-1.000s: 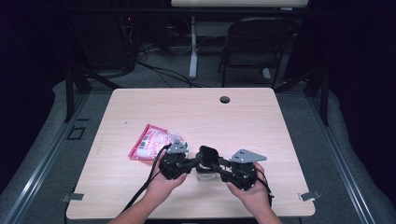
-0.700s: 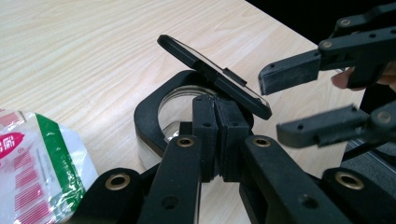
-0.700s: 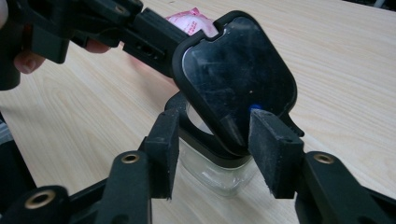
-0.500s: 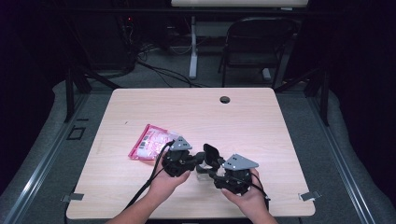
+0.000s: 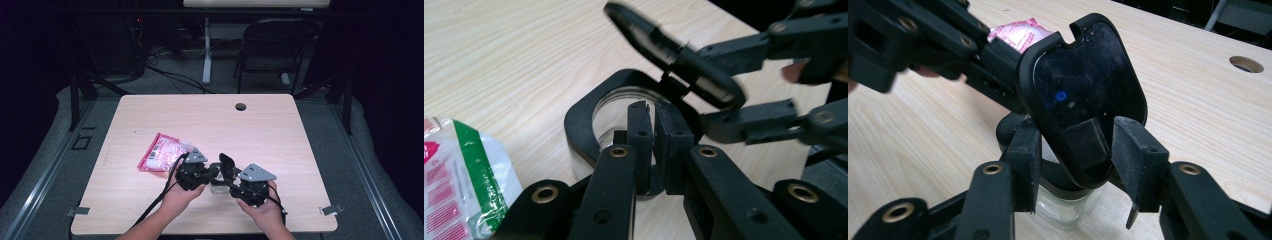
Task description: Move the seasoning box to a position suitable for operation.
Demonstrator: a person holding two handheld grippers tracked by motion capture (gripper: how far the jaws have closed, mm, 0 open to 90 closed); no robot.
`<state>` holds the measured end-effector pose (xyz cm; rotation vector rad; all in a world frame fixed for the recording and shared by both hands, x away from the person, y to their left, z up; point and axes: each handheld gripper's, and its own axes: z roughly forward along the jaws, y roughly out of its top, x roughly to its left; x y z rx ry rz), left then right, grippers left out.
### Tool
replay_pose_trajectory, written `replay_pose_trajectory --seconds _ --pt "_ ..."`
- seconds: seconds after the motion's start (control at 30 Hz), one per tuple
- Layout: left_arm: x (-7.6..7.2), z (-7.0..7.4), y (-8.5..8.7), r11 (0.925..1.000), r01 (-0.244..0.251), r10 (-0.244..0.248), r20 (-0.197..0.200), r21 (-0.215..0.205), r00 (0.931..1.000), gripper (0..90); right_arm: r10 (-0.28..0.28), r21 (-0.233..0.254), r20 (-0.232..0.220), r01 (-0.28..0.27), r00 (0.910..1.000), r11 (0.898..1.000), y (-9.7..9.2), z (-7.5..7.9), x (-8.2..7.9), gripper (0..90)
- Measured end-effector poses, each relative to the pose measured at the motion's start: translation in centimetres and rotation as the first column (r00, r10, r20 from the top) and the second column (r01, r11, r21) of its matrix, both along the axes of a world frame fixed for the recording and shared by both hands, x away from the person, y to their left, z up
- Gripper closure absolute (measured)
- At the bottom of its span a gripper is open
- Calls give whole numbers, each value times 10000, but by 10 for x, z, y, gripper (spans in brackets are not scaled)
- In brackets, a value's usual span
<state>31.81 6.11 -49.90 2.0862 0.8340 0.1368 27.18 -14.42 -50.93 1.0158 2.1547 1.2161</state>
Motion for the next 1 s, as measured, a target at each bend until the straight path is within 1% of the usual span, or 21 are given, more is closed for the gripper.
replay_pose_trajectory --seconds 0.03,0.07,0.27,0.3,0.5,0.53,0.6,0.63,0.7,0.73,0.77,0.8,0.9,0.93,0.97,1.0 --pt "0 0 0 10000 0 0 0 0 10000 855 0 0 0 0 10000 10000 0 0 0 564" --pt "1 -3 0 10000 -68 69 -65 67 10000 855 -21 47 26 21 10000 10000 -1 0 -1 576" --pt "2 -9 -1 9998 -35 39 -197 204 9998 855 2 105 3 -2 10000 9999 -4 0 -2 605" --pt "2 -11 -1 9997 -25 28 -125 230 9999 858 -18 116 12 18 10000 9999 -4 1 -3 611" --pt "1 -11 -1 9997 -30 32 -74 246 10000 858 -5 191 0 5 10000 9998 -7 1 -4 647" --pt "1 -11 -1 9997 -34 36 -70 255 10000 858 -29 278 1 29 10000 9996 -9 1 -5 670" --pt "1 -11 -1 9997 -40 42 -59 258 10000 858 -52 274 -73 54 10000 9996 -10 2 -6 683" --pt "1 -11 -1 9997 -51 52 -45 257 10000 858 -87 361 -95 90 9999 9993 -13 2 -7 711" --pt "0 -12 -2 9997 -77 76 20 252 10000 858 -92 355 -116 96 9999 9993 -14 3 -7 726" --pt "0 -12 -2 9996 -84 83 29 266 10000 859 -164 381 -118 168 9998 9991 -17 3 -9 750" --pt "0 -12 -2 9996 -84 83 29 266 10000 859 -164 381 -118 168 9998 9991 -17 3 -9 750" --pt "0 -12 -2 9996 -115 114 37 262 9999 859 -290 420 -168 297 9994 9987 -20 3 -9 774" --pt "-1 -12 -2 9996 -131 130 43 261 9999 859 -417 533 -186 427 9990 9977 -23 3 -9 792" --pt "-1 -12 -1 9995 -118 117 26 282 9999 859 -519 687 -298 538 9982 9962 -26 3 -9 804" --pt "-1 -12 -1 9995 -118 117 26 282 9999 859 -519 687 -298 538 9982 9962 -26 3 -9 804" --pt "-2 -12 -1 9996 -75 76 -16 285 10000 859 -625 791 -394 655 9973 9947 -28 2 -8 814"
